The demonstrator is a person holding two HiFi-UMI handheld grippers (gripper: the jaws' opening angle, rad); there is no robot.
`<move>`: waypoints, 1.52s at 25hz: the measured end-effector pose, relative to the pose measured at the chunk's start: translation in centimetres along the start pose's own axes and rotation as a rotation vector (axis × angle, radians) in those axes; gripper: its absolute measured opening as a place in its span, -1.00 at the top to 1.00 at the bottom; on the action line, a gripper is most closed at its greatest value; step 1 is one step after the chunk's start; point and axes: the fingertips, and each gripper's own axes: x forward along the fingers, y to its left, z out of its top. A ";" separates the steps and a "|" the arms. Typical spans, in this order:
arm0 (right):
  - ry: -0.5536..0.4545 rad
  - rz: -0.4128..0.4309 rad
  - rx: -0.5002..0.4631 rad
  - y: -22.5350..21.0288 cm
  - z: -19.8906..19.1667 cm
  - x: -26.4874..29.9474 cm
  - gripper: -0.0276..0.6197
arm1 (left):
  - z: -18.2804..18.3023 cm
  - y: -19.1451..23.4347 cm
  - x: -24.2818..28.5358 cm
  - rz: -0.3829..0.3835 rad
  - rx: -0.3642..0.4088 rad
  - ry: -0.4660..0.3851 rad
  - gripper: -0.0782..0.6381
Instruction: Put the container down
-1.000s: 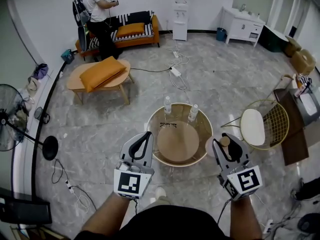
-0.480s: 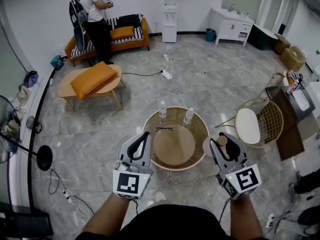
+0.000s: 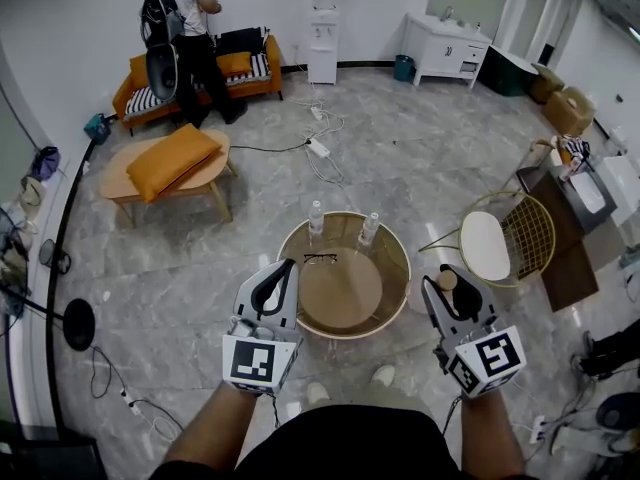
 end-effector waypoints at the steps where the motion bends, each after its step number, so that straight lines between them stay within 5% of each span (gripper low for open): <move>1: 0.000 -0.001 -0.003 0.0 0.1 0.0 0.45 | 0.1 0.0 0.0 0.001 -0.009 -0.007 0.74; 21: -0.008 0.049 0.008 -1.7 -0.6 3.9 0.45 | -0.9 0.8 1.5 0.018 0.066 0.065 0.74; 38: 0.038 0.072 0.017 -4.5 -2.7 7.1 0.45 | -2.6 0.5 5.6 0.010 0.047 0.085 0.74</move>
